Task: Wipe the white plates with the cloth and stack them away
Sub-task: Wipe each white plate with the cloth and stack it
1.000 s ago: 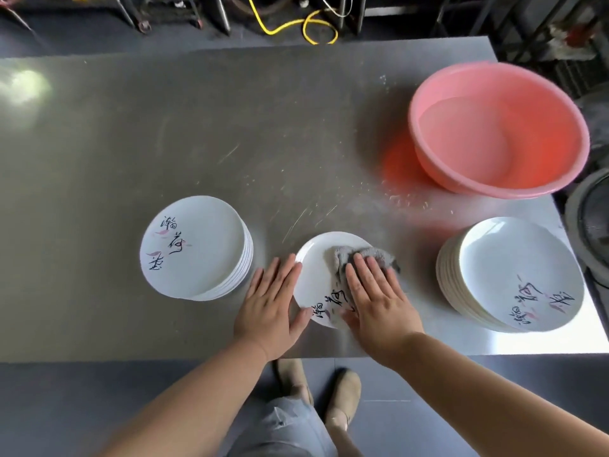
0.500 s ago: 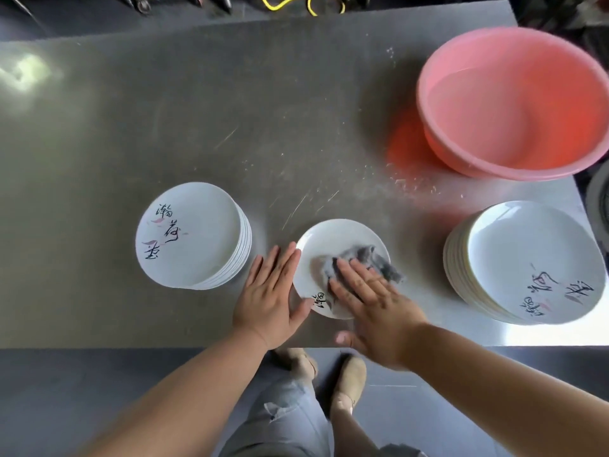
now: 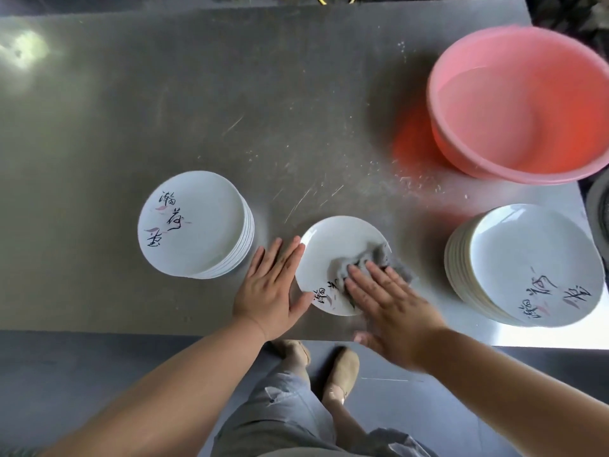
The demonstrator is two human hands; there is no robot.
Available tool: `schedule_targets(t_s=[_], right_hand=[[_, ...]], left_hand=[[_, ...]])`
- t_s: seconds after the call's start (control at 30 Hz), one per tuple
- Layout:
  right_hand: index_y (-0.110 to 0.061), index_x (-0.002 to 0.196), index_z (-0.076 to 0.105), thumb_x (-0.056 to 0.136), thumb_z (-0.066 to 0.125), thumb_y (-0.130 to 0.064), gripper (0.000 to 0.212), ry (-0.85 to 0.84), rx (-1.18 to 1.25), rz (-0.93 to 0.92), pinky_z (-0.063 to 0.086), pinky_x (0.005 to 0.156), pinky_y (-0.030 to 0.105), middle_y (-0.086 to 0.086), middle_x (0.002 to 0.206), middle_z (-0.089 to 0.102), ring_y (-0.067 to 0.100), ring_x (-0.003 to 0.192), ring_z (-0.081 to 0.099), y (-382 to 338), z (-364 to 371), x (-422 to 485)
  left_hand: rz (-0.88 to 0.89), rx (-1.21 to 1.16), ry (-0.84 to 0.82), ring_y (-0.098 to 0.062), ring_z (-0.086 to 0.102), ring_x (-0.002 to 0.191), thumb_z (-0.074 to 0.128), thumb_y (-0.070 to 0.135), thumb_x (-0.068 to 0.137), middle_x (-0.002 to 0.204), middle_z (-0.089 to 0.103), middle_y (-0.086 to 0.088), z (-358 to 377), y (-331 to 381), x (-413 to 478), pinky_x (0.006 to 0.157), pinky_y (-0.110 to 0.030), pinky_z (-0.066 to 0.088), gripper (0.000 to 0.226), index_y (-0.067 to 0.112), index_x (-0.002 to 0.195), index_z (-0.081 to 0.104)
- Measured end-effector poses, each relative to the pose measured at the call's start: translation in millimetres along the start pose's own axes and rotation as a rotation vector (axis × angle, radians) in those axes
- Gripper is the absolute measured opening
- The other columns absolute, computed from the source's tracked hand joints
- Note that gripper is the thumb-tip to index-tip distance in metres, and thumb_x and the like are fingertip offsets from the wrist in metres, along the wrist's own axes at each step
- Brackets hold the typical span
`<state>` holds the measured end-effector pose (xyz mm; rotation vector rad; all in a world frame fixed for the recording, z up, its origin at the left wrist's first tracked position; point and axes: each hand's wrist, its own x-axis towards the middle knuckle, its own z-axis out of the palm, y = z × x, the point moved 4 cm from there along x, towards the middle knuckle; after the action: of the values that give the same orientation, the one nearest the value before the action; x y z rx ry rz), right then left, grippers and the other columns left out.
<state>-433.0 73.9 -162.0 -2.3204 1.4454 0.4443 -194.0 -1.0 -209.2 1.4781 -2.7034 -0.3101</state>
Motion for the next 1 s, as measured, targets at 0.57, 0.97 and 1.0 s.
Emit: schedule_targets(t_s=[0.57, 0.97, 1.0], right_hand=[[-0.018, 0.159, -0.029, 0.086, -0.013, -0.082, 0.098, 0.023, -0.077, 0.132, -0.014, 0.128, 0.046, -0.001, 0.162, -0.045, 0.025, 0.149, -0.044, 27.7, -32.0, 78.7], [-0.015, 0.162, -0.019, 0.088, -0.009, -0.08, 0.1, 0.028, 0.024, 0.298, -0.016, 0.128, 0.043, 0.0, 0.166, -0.037, 0.025, 0.151, -0.041, 17.7, -11.3, 27.2], [-0.013, 0.162, -0.016, 0.087, -0.008, -0.081, 0.102, 0.013, 0.047, 0.303, -0.016, 0.128, 0.043, 0.002, 0.168, -0.033, 0.025, 0.151, -0.039, 12.2, -8.2, 23.6]], left_hand=[[0.008, 0.012, -0.024, -0.028, 0.013, 0.162, 0.044, 0.06, 0.097, 0.176, 0.01, 0.004, -3.5, 0.3, -1.1, 0.127, -0.057, 0.021, 0.086, 0.019, 0.168, 0.017], [-0.006, 0.02, -0.062, -0.028, 0.011, 0.162, 0.038, 0.062, 0.098, 0.176, 0.009, 0.004, -5.3, 1.8, 0.5, 0.127, -0.056, 0.02, 0.085, 0.018, 0.168, 0.017], [-0.004, 0.027, -0.069, -0.028, 0.01, 0.162, 0.037, 0.062, 0.098, 0.176, 0.009, 0.003, -5.3, 2.2, 0.4, 0.127, -0.056, 0.019, 0.084, 0.018, 0.168, 0.017]])
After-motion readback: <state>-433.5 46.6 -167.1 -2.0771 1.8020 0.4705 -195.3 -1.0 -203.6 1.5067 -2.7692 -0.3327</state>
